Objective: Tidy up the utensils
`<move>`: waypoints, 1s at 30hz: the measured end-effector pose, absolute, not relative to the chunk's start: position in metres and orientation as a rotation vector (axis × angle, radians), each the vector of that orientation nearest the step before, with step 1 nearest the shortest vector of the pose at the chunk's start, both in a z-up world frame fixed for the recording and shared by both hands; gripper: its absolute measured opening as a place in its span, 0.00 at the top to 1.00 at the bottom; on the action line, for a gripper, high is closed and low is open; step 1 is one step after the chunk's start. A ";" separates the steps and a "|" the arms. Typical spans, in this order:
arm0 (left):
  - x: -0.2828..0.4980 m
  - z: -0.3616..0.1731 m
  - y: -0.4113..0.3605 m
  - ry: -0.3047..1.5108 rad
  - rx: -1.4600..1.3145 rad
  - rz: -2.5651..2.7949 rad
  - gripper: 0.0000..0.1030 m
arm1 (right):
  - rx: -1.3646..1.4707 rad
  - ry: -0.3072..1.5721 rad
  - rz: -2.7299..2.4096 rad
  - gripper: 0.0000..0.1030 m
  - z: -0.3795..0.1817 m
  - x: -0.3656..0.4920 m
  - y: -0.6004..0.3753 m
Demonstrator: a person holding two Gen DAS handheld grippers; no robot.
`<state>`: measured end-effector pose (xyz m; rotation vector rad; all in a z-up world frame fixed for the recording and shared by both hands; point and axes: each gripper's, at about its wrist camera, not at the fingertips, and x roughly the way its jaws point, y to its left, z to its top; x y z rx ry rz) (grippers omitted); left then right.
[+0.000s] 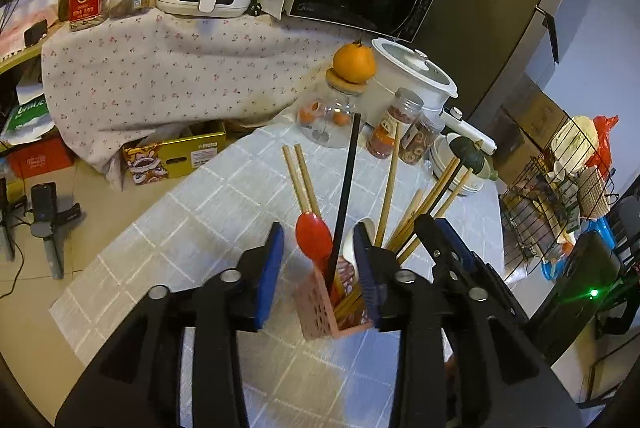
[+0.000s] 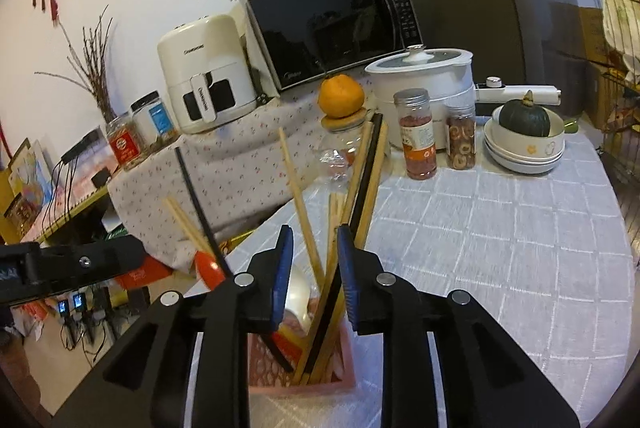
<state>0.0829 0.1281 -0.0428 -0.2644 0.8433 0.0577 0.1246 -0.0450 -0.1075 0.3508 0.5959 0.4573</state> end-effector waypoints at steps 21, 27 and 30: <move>-0.018 -0.034 0.098 0.992 -0.018 0.160 0.07 | 0.181 0.907 0.413 0.08 -0.048 0.011 -0.107; -0.036 -0.027 0.088 0.993 -0.009 0.164 0.07 | 0.097 0.918 0.378 0.08 -0.037 -0.020 -0.106; -0.041 -0.022 0.086 0.952 0.013 0.181 0.07 | 0.087 0.890 0.371 0.08 -0.024 -0.031 -0.109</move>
